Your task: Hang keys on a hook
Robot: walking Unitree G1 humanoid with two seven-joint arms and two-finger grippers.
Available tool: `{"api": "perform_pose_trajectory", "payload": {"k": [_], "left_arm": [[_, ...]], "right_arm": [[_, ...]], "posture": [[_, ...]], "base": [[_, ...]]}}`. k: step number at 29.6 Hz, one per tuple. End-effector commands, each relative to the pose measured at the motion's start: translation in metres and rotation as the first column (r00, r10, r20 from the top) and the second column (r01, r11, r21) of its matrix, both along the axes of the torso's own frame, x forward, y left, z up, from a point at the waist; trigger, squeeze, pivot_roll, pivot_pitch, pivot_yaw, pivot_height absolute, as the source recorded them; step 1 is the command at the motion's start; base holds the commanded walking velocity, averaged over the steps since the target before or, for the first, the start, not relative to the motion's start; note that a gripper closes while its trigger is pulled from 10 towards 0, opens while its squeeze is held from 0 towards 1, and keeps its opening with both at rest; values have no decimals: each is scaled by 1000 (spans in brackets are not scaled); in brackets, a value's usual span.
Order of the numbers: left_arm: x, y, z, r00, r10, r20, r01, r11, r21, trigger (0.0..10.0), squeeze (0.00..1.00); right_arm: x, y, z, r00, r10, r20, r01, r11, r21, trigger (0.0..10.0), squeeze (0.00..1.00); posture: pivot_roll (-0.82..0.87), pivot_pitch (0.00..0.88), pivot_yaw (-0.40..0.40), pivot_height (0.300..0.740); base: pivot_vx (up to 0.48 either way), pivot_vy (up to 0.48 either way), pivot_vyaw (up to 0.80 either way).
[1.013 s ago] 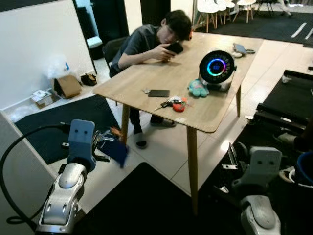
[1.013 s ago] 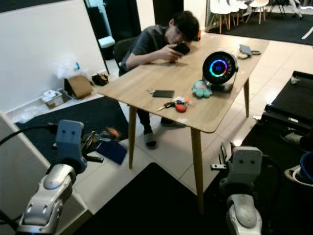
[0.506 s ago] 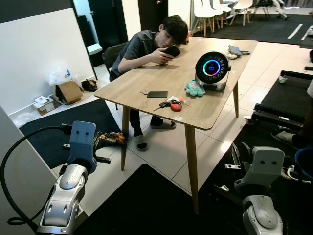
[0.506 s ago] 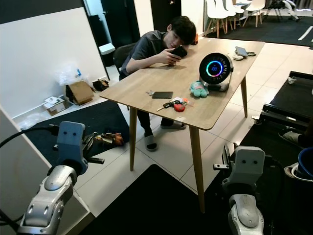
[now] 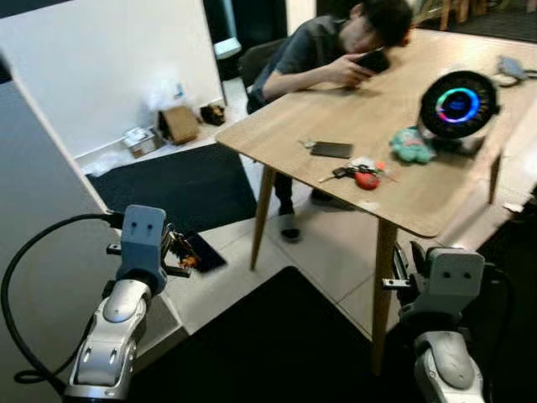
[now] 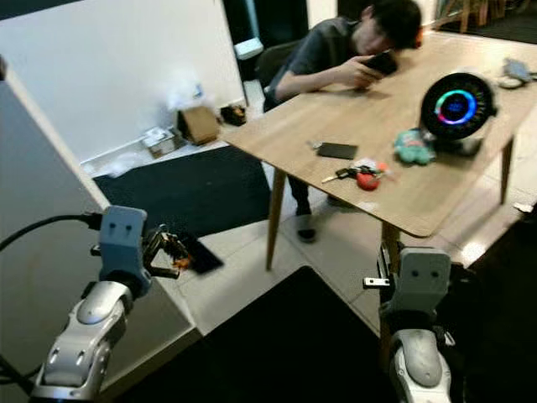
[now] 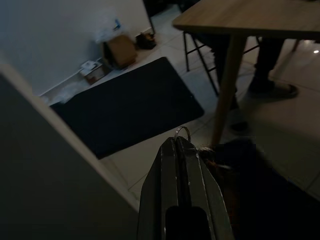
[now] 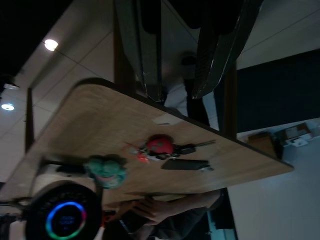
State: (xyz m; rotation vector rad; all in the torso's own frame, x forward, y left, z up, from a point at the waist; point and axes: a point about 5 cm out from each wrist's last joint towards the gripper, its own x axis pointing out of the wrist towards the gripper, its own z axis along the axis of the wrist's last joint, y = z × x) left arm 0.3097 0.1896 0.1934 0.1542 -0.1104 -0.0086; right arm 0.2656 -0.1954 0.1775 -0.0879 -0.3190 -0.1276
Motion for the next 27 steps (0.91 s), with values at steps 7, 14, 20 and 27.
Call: {"api": "perform_pose_trajectory", "payload": {"k": [7,14,20,27], "left_arm": [[0,5,-5,999,33,-19,-33,999,22,10000,0],[1,5,-6,999,42,-22,-41,999,22,10000,0],[1,5,-6,999,44,-23,-44,999,23,10000,0],[2,5,-6,999,42,-22,-41,999,25,10000,0]], "right_arm": [[-1,1,-7,999,8,-32,-7,1000,14,10000,0],[0,2,-6,999,12,-30,-12,1000,13,10000,0],[0,2,-6,999,14,-31,-13,1000,13,10000,0],[1,2,-6,1000,12,-28,-12,1000,13,10000,0]], "posture": [[-3,142,148,740],[0,141,147,740],[-4,137,148,740],[-5,134,148,740]], "base": [[0,0,800],[0,0,800],[0,0,800],[0,0,800]]}}
